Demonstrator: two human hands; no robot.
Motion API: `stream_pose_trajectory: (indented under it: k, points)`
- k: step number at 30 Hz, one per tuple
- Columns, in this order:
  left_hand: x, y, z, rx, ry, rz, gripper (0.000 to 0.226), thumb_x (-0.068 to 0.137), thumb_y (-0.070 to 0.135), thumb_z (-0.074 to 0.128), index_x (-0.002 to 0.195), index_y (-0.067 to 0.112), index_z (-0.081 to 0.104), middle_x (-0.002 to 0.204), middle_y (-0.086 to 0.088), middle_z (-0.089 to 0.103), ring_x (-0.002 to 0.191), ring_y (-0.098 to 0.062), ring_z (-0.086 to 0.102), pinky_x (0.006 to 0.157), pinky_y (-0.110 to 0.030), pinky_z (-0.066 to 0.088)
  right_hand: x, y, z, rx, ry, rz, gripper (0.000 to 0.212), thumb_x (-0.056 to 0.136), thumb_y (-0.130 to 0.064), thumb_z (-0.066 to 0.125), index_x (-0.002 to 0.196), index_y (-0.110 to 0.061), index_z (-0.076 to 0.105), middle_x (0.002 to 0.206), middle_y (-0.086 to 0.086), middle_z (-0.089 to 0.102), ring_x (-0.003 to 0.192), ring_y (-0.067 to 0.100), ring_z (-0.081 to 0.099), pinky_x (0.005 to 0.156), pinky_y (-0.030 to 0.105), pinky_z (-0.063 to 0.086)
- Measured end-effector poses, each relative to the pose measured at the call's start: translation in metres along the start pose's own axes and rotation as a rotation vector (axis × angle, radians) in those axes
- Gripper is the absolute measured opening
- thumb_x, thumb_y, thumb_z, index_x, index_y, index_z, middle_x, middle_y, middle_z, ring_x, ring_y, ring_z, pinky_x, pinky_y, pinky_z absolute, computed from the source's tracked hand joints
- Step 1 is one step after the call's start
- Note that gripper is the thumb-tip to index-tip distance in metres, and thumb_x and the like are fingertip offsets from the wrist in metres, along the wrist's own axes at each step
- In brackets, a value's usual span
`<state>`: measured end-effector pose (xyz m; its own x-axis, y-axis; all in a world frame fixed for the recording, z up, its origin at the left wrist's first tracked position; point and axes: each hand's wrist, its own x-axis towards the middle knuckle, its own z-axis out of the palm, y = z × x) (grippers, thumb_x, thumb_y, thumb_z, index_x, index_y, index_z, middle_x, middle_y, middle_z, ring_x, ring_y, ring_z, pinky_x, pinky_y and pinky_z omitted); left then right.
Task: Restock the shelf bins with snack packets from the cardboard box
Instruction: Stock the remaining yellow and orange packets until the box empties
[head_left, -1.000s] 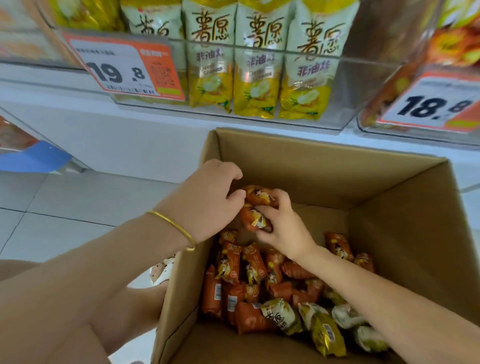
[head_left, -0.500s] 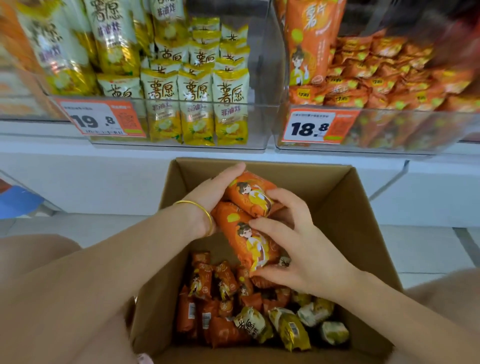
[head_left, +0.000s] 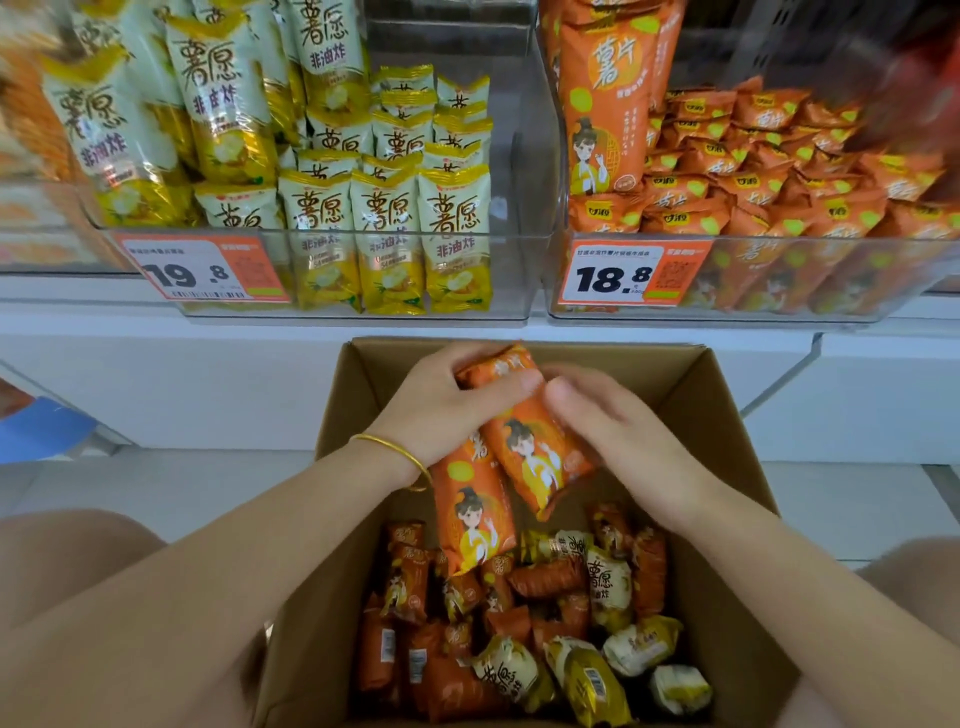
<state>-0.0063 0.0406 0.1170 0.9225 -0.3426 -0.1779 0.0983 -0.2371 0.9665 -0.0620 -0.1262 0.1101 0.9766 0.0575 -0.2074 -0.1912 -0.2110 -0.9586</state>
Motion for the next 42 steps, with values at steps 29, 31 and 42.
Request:
stream_pose_trajectory:
  k: [29,31,42]
  points:
    - [0.070,0.128,0.035,0.732,0.413,0.730,0.070,0.084,0.025,0.068,0.143,0.012,0.034,0.152,-0.014,0.020,0.142,-0.024,0.015,0.110,-0.019,0.007,0.025,-0.101,-0.143,0.304,0.195,-0.476,0.061,0.055,-0.025,0.088,0.108,-0.022,0.060,0.097,-0.005,0.072,0.089,0.013,0.069,0.071,0.029,0.056]
    - [0.082,0.128,0.038,0.761,0.406,0.668,0.088,0.082,0.026,0.072,0.150,0.014,0.017,0.157,-0.015,0.007,0.145,-0.024,0.005,0.111,-0.024,0.005,0.057,-0.110,-0.159,0.236,0.251,-0.476,0.054,0.065,-0.020,0.078,0.115,-0.018,0.058,0.104,-0.001,0.070,0.095,0.015,0.067,0.080,0.033,0.054]
    - [0.101,0.117,0.048,0.945,0.469,0.782,0.093,0.076,0.019,0.077,0.149,0.014,0.019,0.157,-0.015,0.010,0.146,-0.031,0.007,0.113,-0.042,0.019,0.153,-0.114,-0.176,0.087,0.122,-0.285,0.050,0.080,-0.018,0.074,0.126,-0.019,0.054,0.119,0.001,0.066,0.110,0.018,0.062,0.094,0.037,0.049]
